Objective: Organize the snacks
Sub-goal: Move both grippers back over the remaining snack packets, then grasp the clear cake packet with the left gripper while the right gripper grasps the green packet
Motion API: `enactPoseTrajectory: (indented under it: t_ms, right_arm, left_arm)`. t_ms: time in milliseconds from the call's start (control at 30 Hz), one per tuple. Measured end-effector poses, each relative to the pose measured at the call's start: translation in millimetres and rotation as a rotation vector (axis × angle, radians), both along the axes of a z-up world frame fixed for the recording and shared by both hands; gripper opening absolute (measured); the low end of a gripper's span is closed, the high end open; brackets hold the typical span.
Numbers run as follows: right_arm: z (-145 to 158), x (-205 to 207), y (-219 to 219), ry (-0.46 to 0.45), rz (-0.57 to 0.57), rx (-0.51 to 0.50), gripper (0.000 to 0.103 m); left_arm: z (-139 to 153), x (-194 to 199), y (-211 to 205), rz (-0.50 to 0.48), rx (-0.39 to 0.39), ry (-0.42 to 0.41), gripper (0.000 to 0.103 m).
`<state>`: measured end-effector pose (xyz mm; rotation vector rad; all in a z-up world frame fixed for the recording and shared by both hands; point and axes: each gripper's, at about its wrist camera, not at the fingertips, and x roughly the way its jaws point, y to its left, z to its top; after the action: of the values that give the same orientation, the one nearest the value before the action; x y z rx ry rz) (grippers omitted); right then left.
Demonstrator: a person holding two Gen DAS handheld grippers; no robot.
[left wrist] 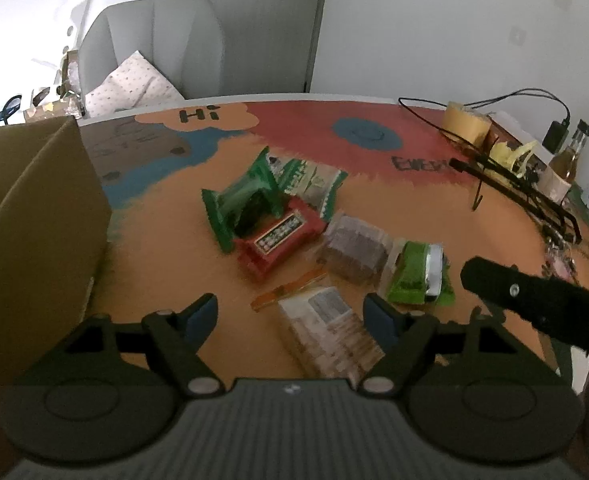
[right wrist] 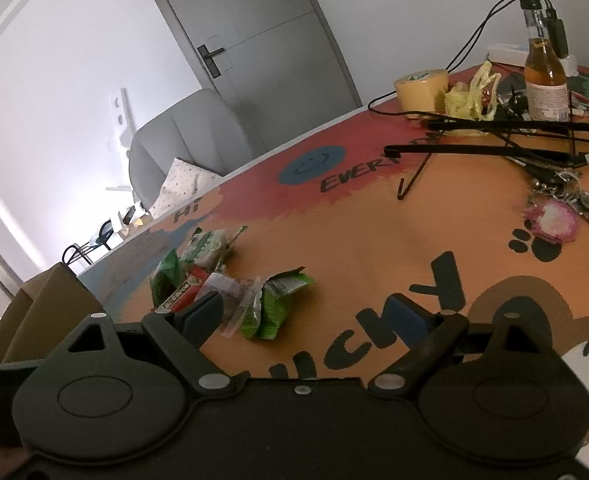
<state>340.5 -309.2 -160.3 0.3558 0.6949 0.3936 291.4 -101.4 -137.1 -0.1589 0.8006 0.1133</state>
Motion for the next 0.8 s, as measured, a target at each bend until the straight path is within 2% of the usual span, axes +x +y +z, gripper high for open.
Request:
enactPoseTrajectory:
  t_ms: [200,267,300,333,400,433,467,600,800]
  right_arm:
    - [-2,-2,2,0.009,-0.005,-0.008,0.091]
    - [-2,-1,4,0.010,-0.004,-0.008,0.091]
    - [-3,0,6,0.009,-0.002,-0.010,0.091]
    - [-3,0,8,0.008,0.001,-0.012,0.091]
    - [-5,0,13,0.009,0.006,-0.014,0.088]
    - [-6,1,15,0.015,0.009,-0.013,0.084]
    - [-8,2,17,0.021,0.012,-0.013,0.080]
    - [-10,6,26,0.019,0.022,-0.021,0.077]
    - [-10,16,39,0.016,0.023,-0.033,0.063]
  left_arm:
    - [-2,-7,4,-0.009,-0.017,0.017,0.079]
    - [-3,-11,6,-0.017,-0.010,0.004,0.076]
    - [-4,-12,8,-0.017,-0.019,0.001,0.071]
    - [-4,-13,10,-0.016,-0.034,0.001,0.059]
    - [-4,-14,13,-0.012,-0.029,0.001,0.050]
    - [-3,-14,14,-0.013,-0.032,-0.001,0.037]
    - [-3,-13,16,-0.016,-0.045,-0.001,0.033]
    - [-2,-11,24,0.011,-0.050,-0.015,0.033]
    - [-1,-4,35,0.020,-0.066,-0.033,0.033]
